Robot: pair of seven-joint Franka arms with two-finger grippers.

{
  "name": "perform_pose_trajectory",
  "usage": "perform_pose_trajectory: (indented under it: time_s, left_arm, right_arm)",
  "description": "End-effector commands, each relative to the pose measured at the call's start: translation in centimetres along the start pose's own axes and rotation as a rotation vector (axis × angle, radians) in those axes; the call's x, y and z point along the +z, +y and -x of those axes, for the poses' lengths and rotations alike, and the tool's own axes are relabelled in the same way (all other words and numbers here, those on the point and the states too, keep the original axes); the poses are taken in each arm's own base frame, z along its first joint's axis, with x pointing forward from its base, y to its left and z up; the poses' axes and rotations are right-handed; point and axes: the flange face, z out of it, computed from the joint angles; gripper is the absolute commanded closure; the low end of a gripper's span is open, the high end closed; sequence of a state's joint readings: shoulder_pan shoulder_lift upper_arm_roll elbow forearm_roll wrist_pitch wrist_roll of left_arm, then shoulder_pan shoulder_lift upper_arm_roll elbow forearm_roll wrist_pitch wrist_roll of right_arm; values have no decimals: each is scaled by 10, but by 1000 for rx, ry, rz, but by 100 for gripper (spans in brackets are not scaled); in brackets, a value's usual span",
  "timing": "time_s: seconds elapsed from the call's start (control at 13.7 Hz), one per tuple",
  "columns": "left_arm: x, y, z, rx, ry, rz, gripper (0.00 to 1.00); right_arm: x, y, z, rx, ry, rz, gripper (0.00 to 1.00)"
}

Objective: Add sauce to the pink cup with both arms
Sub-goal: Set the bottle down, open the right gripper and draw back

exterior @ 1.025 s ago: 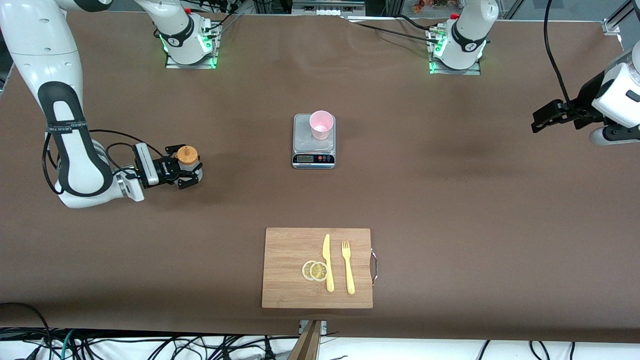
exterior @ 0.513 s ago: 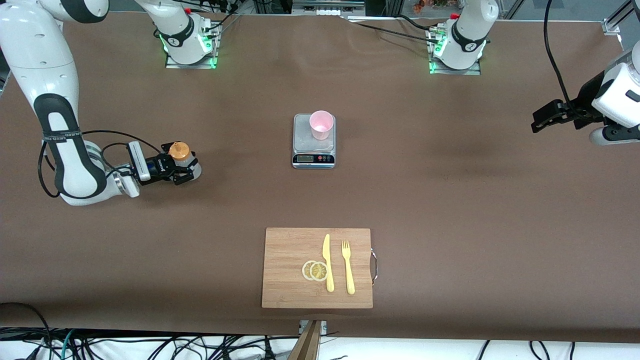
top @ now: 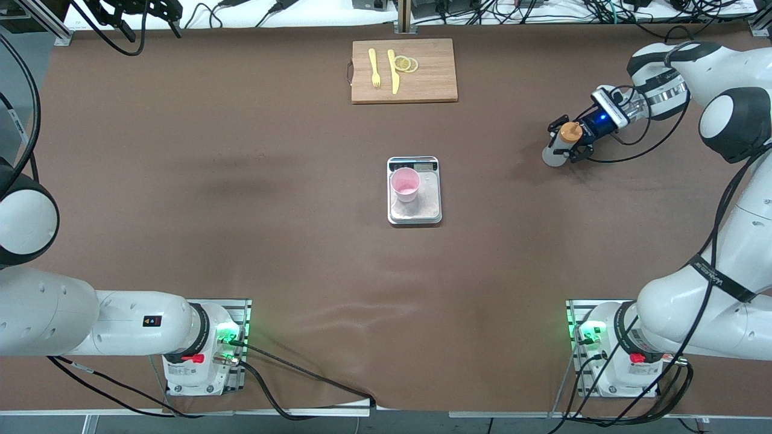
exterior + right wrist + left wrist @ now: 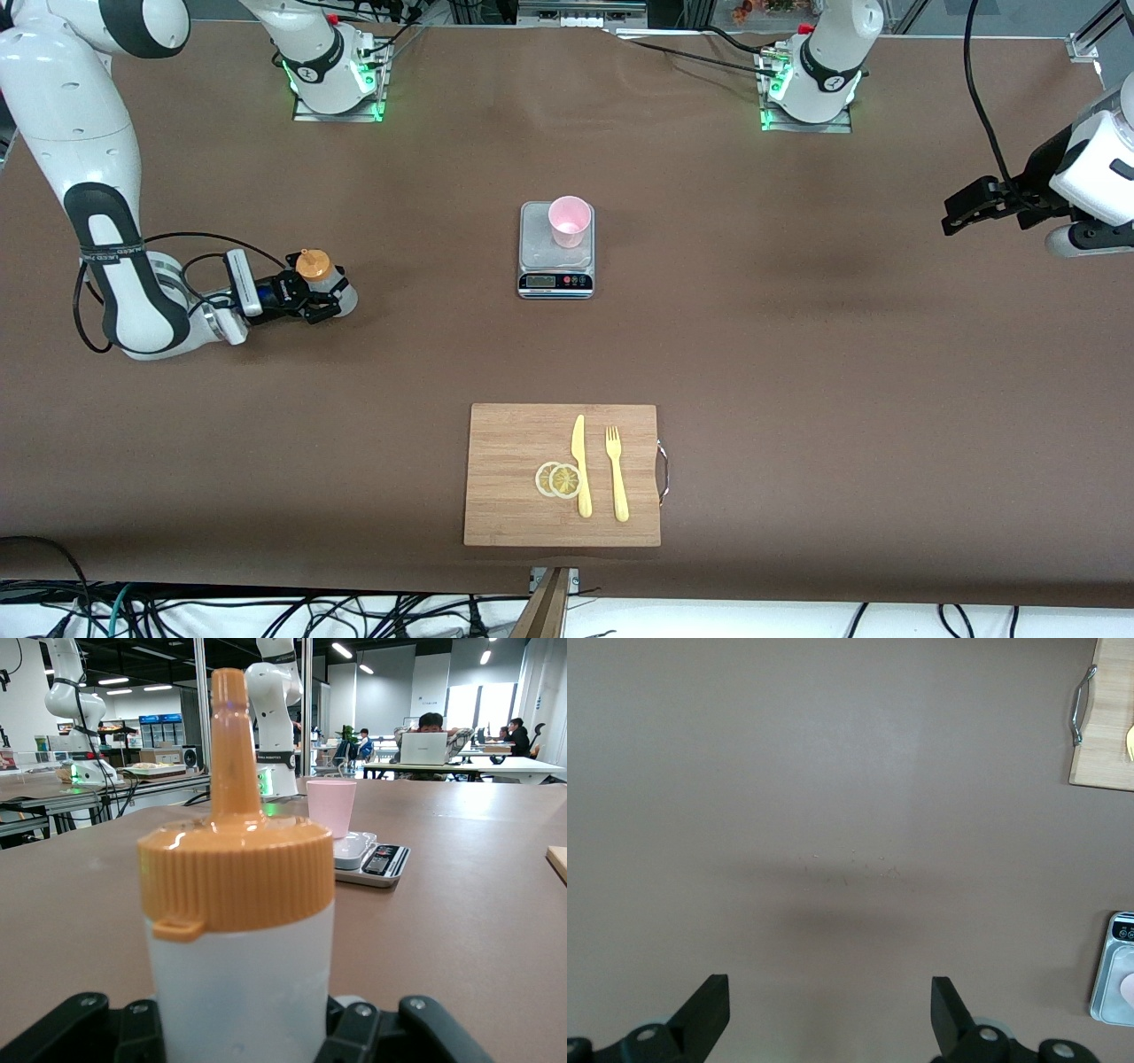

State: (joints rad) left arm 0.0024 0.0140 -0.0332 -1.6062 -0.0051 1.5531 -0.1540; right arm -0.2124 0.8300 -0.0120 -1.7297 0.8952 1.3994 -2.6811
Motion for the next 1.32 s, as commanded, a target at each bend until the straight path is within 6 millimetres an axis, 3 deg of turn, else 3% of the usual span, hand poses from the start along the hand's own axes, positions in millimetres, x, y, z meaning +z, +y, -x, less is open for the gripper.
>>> perform_pose_trajectory:
  time_s: [0.0,0.15,0.59,0.81,1.24]
  left_arm:
    - [-9,-2,-2,12,20,20,0]
    - [-9,-3,-2,12,23,19,0]
    - [-8,-3,-3,12,22,17,0]
    - [-8,-3,-3,12,22,17,0]
    - [-8,-3,-3,12,22,19,0]
  right_arm:
    - [-1,0,0,-14,33,16,81]
    - [-2,-1,0,-14,35,17,1]
    - [-6,-1,0,-6,31,24,0]
    - [-18,-4,0,-3,22,45,0]
    - [-80,-28,2,11,-61,97,0]
